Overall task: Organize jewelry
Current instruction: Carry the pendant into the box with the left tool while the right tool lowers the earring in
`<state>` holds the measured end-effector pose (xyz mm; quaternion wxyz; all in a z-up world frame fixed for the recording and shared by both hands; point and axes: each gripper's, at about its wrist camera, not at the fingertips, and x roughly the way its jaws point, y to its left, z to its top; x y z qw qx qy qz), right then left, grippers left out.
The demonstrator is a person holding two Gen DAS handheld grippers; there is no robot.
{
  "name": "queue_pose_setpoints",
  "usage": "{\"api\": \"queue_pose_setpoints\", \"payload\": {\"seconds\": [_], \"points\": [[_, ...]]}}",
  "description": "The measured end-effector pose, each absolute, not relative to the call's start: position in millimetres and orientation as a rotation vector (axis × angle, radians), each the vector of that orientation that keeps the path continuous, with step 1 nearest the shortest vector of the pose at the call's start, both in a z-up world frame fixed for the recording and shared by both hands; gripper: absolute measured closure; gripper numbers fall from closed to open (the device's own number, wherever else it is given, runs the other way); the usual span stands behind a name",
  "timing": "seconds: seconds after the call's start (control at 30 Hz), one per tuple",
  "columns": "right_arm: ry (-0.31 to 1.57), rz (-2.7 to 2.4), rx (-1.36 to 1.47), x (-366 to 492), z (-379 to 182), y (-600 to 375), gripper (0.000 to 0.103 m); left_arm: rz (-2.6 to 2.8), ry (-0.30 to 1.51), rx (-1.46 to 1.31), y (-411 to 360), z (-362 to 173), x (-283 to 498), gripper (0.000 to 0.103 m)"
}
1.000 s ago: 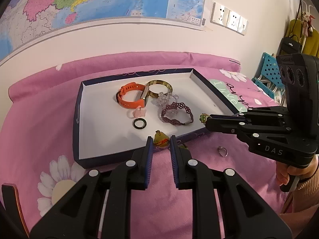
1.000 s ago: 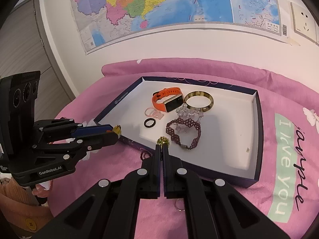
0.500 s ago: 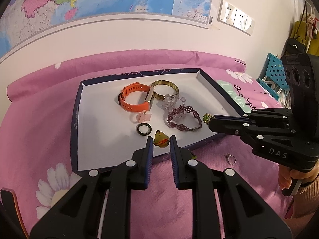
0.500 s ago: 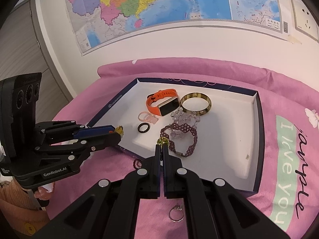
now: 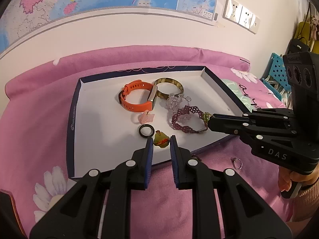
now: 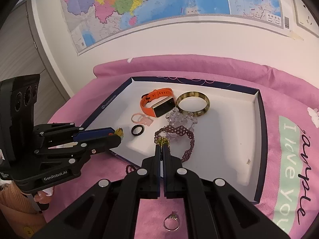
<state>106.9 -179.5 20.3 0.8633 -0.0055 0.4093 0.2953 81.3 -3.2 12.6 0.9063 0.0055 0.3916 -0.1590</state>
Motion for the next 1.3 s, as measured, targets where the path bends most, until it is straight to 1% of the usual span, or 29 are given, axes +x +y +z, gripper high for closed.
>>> {"api": "queue_pose_setpoints", "payload": {"seconds": [1.17,1.3], "points": [[0.919,0.560,-0.017,132.5,0.6,-167.8,0.102,-0.307,0.858,-0.011,-2.3,-3.5,101.9,0.085],[0.918,0.550,-0.019,133.9,-0.5,-167.5,0.096,-0.307,0.857,-0.017,-1.3,-3.4,102.6,0.084]]}}
